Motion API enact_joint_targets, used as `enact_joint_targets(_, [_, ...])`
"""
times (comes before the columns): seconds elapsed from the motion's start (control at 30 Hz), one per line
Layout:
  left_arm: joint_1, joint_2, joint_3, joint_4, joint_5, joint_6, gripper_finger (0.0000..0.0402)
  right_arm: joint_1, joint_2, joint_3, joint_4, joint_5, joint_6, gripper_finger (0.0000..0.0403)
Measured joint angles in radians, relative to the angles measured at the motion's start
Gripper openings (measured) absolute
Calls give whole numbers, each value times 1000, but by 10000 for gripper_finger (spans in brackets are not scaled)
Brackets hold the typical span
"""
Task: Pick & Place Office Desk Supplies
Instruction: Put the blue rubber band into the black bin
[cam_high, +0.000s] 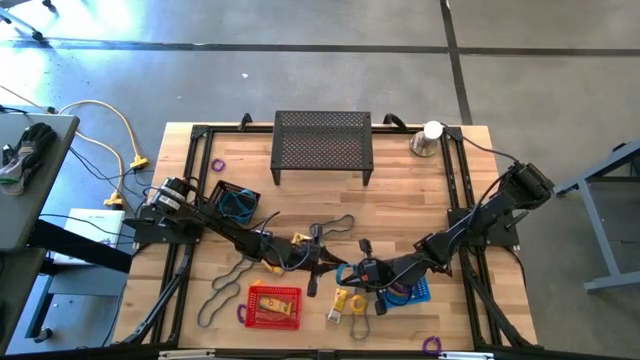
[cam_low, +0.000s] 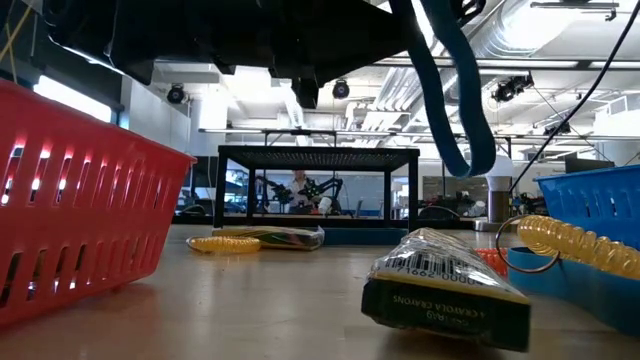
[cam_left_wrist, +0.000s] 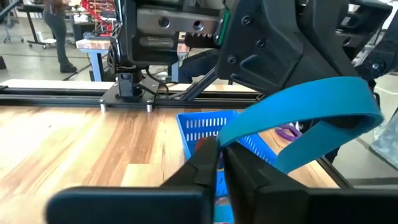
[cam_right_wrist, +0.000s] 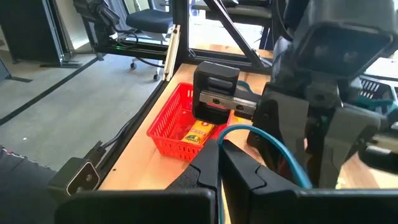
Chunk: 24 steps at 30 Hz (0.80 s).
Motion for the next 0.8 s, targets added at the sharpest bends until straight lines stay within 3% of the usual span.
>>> enact_joint_targets(0.43, [-2,0,0,0,-8,4,1,-6,0,0,-32,4,34,9])
enact_joint_targets(0.8, [-2,0,0,0,-9,-15,1,45,0,0,-52,18,2,155])
